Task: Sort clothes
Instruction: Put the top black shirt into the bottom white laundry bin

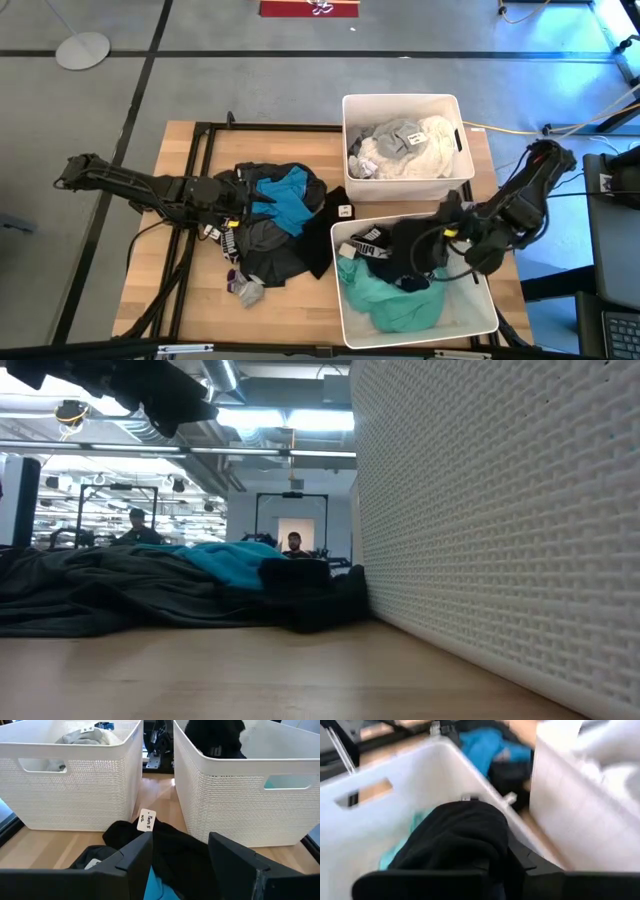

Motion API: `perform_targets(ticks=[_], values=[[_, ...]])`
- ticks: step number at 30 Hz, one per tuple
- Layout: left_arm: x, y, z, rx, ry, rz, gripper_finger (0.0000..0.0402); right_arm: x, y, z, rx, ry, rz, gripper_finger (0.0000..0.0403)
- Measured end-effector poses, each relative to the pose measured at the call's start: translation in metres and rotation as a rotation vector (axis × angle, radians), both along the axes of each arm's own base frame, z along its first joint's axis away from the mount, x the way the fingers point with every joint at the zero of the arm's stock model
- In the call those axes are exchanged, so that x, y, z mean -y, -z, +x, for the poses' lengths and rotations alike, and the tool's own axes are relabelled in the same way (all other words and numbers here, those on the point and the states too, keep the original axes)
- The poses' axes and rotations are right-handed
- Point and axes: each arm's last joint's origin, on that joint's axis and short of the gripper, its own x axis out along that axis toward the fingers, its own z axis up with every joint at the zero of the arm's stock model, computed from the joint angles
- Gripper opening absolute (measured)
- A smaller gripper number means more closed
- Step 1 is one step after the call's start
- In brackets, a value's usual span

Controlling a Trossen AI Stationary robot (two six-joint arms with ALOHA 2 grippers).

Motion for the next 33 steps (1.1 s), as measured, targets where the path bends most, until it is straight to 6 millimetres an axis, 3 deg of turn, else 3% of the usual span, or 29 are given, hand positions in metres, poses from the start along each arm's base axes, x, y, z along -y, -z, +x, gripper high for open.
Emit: perform_targets(ticks=[11,17,24,30,33], values=[[0.0,-0.002,0.001,0.021,0.002,0.004,0.0182,-0.01,0.049,0.002,-0.208,0.11,0.193,0.003],[0.0,-0.002,0.001,0.024,0.002,0.003,0.0182,-0.007,0.053,0.0,-0.214,0.188,0.249,0.0104],[0.0,-0.004,0.001,0.042,0.002,0.0,0.0182,0.001,0.018,-0.006,-0.349,0.143,0.449,0.0203],[0.0,-0.005,0.001,0.051,0.002,-0.001,0.0182,0.011,-0.028,-0.008,-0.304,0.106,0.625,0.022],[0.0,-0.004,0.002,0.048,0.002,-0.002,0.0182,0.018,-0.043,-0.01,-0.267,0.102,0.617,0.022]])
